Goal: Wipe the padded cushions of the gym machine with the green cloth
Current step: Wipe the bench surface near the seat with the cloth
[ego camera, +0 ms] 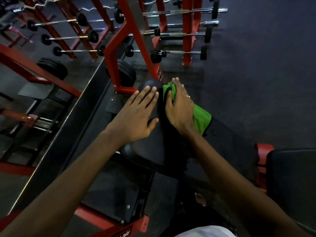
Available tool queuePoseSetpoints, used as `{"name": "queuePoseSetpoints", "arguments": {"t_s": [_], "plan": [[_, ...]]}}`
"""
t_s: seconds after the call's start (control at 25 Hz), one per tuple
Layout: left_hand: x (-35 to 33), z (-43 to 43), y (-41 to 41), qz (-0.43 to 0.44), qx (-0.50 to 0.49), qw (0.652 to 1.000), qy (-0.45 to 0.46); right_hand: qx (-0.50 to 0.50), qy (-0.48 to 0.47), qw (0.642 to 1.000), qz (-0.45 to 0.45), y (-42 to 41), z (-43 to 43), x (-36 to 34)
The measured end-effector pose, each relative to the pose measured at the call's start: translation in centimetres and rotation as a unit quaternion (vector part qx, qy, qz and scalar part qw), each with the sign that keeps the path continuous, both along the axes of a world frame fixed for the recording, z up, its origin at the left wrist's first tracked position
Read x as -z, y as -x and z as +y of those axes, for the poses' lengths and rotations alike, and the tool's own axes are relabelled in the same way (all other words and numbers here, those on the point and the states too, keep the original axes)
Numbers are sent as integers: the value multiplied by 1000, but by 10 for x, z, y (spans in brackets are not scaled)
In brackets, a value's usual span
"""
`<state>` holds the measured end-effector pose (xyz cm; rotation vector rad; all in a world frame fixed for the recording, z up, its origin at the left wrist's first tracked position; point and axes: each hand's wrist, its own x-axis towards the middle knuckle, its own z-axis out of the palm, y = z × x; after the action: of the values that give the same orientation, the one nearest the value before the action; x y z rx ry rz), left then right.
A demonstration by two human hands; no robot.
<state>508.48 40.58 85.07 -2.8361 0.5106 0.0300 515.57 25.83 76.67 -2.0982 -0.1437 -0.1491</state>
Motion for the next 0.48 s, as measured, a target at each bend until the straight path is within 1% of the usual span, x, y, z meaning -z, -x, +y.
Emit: {"name": "queuePoseSetpoints", "arguments": {"t_s": [0.12, 0.36, 0.48], "plan": [[1, 0, 2, -9, 4, 1000, -12, -57, 14, 994, -89, 23, -7, 13], [2, 1, -1, -13, 5, 1000, -2, -161, 10, 979, -127, -33, -1, -16], [2, 1, 0, -15, 1, 1000, -5, -147, -7, 979, -139, -23, -7, -2]]}}
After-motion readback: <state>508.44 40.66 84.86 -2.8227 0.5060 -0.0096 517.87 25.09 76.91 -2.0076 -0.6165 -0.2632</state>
